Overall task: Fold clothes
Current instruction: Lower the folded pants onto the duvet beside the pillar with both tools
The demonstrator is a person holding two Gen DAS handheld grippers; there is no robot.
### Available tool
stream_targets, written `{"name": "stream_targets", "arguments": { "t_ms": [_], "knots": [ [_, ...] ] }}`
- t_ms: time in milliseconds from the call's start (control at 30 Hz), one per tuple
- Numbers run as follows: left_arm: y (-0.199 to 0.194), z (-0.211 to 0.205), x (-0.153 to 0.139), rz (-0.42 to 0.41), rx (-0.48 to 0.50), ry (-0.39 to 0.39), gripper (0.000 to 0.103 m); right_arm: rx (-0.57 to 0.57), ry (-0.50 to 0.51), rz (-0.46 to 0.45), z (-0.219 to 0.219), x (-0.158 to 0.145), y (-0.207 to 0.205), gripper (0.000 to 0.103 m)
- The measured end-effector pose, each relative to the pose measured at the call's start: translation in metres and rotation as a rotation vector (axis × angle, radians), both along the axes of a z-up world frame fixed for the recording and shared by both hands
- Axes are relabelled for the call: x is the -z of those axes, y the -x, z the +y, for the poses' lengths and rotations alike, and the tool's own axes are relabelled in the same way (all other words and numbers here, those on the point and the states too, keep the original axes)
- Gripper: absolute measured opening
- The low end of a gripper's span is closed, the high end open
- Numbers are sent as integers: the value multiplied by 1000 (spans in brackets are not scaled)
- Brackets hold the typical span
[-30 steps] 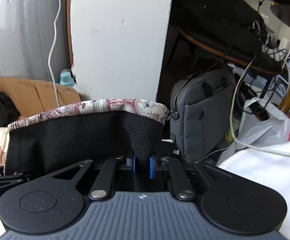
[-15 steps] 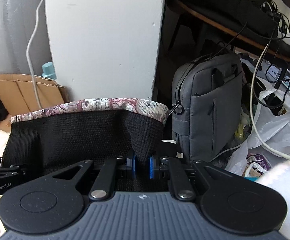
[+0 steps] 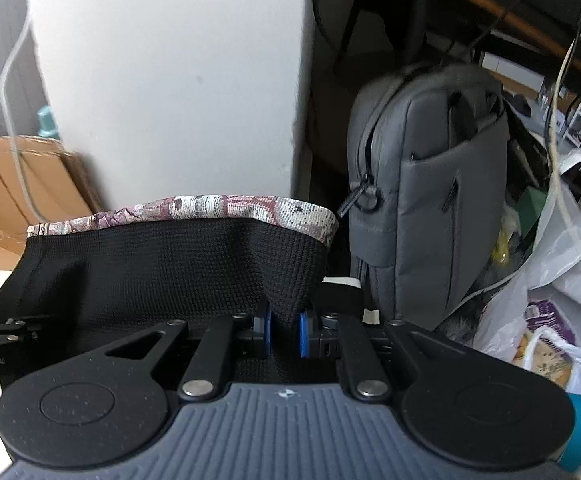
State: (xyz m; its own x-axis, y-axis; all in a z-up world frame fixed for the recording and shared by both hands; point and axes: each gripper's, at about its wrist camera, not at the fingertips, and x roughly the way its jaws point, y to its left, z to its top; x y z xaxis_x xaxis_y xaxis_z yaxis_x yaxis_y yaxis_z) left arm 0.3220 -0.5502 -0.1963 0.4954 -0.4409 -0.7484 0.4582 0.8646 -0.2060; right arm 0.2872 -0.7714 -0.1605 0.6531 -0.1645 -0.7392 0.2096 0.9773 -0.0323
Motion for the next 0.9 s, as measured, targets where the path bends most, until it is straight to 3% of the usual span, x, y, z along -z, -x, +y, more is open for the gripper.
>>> {"name": "stream_targets", "arguments": {
  "t_ms": [167, 267, 433, 567, 633, 767, 833, 900],
  "knots": [
    [-22, -8, 31, 4, 1, 5, 23, 21, -32, 22, -9, 29, -22, 14],
    [-22, -8, 39, -10, 2, 15, 28, 41, -58, 24, -13, 45, -29, 17],
    [-22, -4, 34, -30, 7, 19, 41, 136, -126, -55, -25, 52, -19, 46],
    [-18, 11, 13, -65, -4, -18, 46, 224, -163, -105, -35, 45, -4, 47],
    [-16, 21, 1, -92, -60, -59, 45, 240, -145, -122, -34, 35, 5, 47],
    [-30, 44, -17, -73, -100, -36, 41, 227, -136, -139, -28, 14, 23, 47],
    [-31, 49, -23, -79, -96, -29, 26, 205, -133, -136, -24, 9, 27, 46],
    [-26, 47, -28, -74, -70, -12, 23, 176, -126, -128, -17, 4, 31, 45]
  ]
}}
